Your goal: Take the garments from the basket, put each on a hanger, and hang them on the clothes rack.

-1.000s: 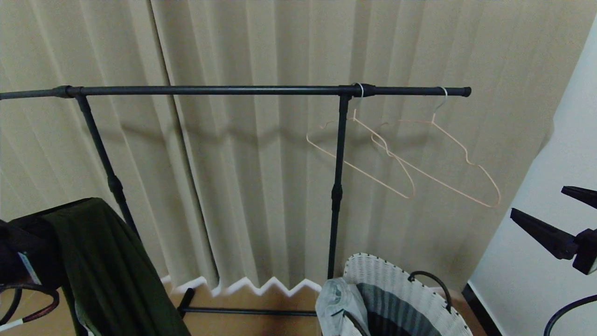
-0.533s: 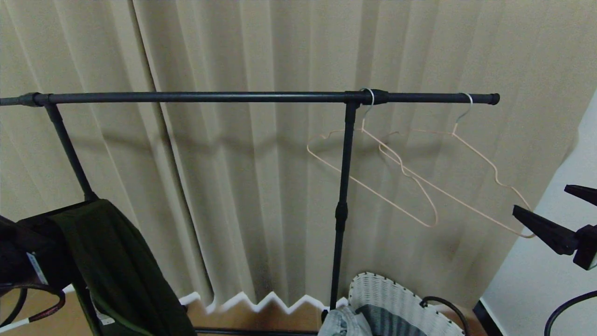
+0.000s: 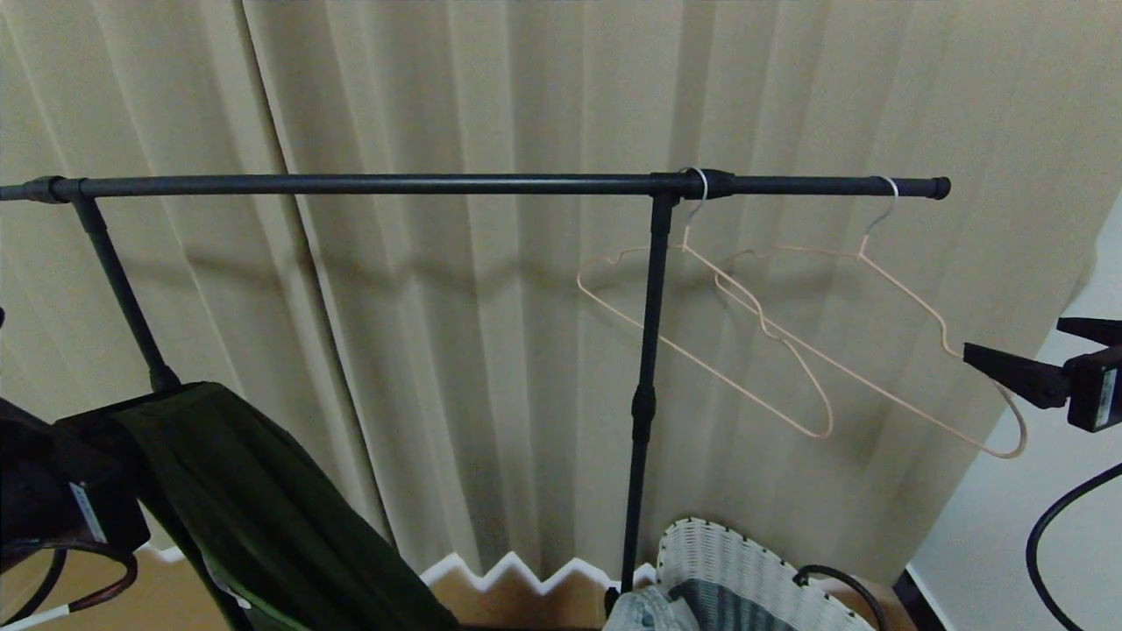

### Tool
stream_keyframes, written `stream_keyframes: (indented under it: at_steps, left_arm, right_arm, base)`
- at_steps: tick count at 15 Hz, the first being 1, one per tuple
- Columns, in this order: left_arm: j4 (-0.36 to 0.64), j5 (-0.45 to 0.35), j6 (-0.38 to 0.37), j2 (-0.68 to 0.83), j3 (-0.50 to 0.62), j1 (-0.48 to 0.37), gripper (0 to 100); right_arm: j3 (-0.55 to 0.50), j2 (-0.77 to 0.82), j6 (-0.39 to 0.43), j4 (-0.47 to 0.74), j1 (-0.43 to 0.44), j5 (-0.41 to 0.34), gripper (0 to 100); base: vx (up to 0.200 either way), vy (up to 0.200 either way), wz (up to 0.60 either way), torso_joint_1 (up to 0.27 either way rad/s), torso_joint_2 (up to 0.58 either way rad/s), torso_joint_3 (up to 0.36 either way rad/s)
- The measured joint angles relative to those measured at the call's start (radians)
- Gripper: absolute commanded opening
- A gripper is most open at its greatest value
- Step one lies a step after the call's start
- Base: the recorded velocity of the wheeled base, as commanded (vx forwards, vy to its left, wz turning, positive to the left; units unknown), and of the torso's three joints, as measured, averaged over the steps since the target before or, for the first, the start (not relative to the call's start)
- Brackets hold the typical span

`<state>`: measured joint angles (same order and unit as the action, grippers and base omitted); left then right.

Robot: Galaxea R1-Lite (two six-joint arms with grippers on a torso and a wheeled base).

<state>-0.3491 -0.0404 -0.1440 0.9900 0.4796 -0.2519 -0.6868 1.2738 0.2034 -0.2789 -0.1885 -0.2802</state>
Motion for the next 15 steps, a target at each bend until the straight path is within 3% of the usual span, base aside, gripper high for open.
stream_keyframes:
  at_steps: [5,8,15]
  left_arm:
    - [0.001,0.001,0.000,-0.020,-0.011,-0.032,0]
    - [0.001,0.001,0.001,-0.048,-0.030,-0.071,0]
    - [0.001,0.002,0.001,-0.062,-0.039,-0.089,0]
  right_arm:
    - [-0.351,0.143,0.002,0.425,-0.003,0.000,100]
    - [-0.441,0.250,0.020,0.467,0.008,0.000,100]
    - [-0.480,0.393,0.027,0.455,0.069,-0.002,100]
  base:
    - [0.000,0.000,0.00,0.000,0.00,0.000]
    - [0.000,0.000,0.00,0.000,0.00,0.000]
    - [0.000,0.000,0.00,0.000,0.00,0.000]
